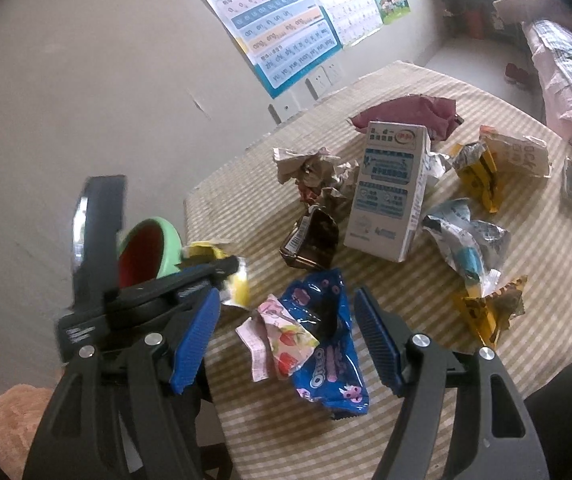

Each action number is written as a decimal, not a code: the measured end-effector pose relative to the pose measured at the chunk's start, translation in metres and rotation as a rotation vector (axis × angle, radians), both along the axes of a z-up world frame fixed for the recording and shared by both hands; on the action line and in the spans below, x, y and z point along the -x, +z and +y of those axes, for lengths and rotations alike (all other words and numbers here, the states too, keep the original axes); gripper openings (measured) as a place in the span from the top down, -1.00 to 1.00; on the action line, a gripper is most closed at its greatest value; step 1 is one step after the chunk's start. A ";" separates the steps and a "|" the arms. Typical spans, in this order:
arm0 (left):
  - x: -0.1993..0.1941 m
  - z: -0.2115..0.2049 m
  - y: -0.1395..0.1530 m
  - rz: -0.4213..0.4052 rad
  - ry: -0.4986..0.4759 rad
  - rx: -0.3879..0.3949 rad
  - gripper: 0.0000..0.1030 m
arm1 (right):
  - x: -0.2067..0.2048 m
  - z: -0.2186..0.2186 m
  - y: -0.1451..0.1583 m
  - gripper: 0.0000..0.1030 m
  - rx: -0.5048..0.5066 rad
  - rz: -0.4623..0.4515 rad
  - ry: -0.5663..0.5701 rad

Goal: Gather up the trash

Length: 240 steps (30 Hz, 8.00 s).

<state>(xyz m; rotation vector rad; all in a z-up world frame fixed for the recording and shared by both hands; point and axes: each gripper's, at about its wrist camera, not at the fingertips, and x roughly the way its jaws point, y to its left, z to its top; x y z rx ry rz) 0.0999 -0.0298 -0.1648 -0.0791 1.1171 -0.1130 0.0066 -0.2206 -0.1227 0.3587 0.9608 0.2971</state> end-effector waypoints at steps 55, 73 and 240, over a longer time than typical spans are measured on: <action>0.063 0.085 0.093 -0.269 0.149 0.120 0.86 | -0.018 0.068 0.047 0.52 0.096 -0.050 0.122; 0.067 0.108 0.091 -0.278 0.207 0.122 0.86 | -0.017 0.094 0.052 0.52 0.105 -0.067 0.181; 0.071 0.011 0.022 -0.023 -0.050 0.165 0.69 | -0.019 0.012 0.012 -0.06 0.094 -0.022 -0.028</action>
